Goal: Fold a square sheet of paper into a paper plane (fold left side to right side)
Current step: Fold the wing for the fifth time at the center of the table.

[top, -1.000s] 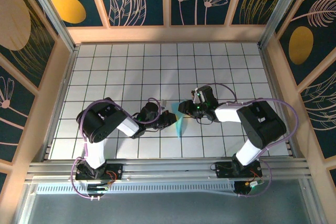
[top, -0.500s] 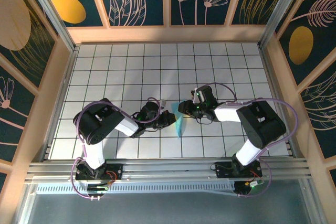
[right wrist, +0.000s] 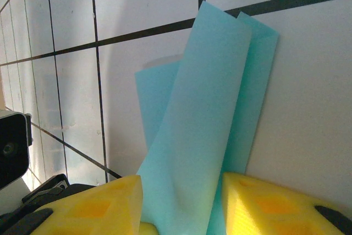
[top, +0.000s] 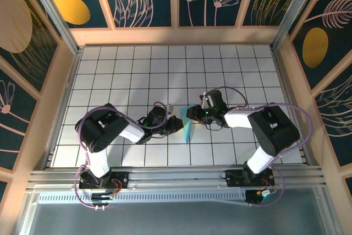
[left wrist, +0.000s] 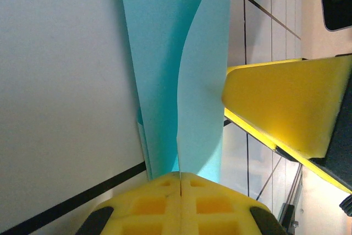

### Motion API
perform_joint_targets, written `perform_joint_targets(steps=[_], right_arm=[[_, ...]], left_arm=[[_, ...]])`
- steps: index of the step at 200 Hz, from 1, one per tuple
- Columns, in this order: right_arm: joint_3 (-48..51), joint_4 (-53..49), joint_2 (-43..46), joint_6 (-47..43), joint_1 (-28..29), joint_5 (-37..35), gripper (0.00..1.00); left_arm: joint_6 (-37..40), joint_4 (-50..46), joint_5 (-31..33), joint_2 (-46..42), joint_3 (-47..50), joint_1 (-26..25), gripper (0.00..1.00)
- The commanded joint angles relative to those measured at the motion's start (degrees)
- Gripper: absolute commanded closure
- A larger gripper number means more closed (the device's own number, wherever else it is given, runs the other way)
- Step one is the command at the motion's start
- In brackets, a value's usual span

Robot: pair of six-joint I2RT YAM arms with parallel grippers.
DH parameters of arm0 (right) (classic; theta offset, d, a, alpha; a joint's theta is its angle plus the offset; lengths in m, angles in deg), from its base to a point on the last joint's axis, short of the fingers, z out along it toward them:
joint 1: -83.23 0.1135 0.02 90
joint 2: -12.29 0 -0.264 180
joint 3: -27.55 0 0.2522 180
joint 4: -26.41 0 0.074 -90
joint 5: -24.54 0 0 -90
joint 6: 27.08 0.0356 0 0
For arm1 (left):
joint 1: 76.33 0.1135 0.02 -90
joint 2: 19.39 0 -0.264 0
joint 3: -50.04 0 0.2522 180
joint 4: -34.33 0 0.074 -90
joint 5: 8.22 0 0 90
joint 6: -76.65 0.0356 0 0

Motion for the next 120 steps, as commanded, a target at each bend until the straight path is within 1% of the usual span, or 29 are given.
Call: perform_joint_targets(steps=[1, 49, 120], right_arm=[[-0.6, -1.8, -3.4, -1.5, 1.5, -3.0, 0.57], [-1.2, -1.9, -3.1, -1.4, 1.6, -2.5, 0.57], [-1.6, -2.2, -0.9, -0.6, 1.6, -2.6, 0.57]], left_arm=[[1.0, -1.2, 0.5, -0.4, -0.4, 0.5, 1.0], [0.5, -1.9, 0.7, 0.2, -0.1, 0.4, 1.0], [1.2, -8.8, 3.0, 0.4, -1.1, 0.4, 1.0]])
